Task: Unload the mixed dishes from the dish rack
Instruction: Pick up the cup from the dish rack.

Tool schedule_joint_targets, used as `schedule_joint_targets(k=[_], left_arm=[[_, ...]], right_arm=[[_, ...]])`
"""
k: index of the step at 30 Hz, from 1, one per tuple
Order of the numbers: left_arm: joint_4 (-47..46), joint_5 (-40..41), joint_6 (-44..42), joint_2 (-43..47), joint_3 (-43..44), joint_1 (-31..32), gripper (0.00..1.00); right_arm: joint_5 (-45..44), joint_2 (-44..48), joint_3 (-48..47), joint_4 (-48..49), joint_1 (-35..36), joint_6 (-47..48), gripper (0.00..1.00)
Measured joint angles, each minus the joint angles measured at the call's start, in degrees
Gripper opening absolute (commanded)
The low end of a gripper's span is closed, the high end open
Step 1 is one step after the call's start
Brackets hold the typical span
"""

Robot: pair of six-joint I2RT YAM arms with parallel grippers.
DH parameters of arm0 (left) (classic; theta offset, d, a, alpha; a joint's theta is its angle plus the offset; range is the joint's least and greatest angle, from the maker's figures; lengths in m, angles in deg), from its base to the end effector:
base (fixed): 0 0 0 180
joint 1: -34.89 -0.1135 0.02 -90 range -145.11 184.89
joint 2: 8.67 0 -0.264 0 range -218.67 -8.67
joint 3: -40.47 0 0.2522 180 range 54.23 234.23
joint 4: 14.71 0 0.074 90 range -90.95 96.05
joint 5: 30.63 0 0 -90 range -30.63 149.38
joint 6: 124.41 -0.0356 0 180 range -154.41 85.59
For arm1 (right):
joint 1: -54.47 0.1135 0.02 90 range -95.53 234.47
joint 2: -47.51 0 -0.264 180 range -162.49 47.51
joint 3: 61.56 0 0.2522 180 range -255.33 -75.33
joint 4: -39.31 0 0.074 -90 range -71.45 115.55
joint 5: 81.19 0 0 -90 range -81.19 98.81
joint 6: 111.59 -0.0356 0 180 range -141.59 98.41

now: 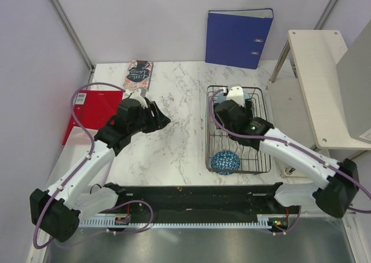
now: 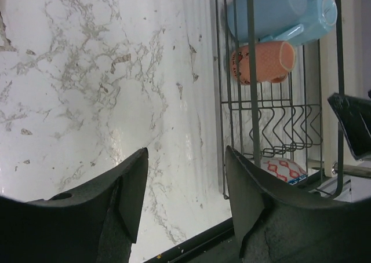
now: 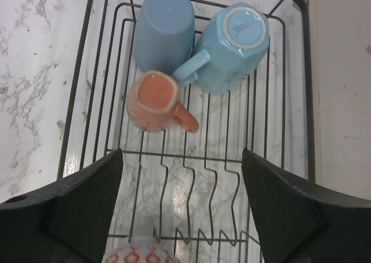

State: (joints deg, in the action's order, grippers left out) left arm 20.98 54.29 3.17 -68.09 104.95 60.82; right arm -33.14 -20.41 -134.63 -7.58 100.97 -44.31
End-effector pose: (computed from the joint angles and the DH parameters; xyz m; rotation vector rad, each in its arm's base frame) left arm 0.2065 -0.1039 0.3073 -0.1676 2.1895 -0.7414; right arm 0.1872 0.1627 0.3139 -0.0783 2.0898 -0.1259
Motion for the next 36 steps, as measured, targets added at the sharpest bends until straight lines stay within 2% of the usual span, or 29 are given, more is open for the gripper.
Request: schedule_joint_targets(k=[4,11,22,36], left_arm=[[-0.09,-0.2,0.0,1.03,-2.12,1.03,0.62],[-0.48,-1.31,-0.15,2.6,-3.67,1.33,0.62],[-1.51,-2.75,-0.15,2.4,-4.61,1.51,0.62],[-1.51,-2.73,-0.15,1.68,-5.16,1.53,0.62]], right_arm=[[2.97,-9.31,-4.61,1.49,-3.34,1.75,0.85],[7.8,-17.11,-8.35,3.21,-8.52,3.48,0.87],[13.16,-23.08,-8.39,6.73,-9.57,3.17,0.91],[13.7,-28.7,-8.0,11.54,-11.56,1.79,0.87]])
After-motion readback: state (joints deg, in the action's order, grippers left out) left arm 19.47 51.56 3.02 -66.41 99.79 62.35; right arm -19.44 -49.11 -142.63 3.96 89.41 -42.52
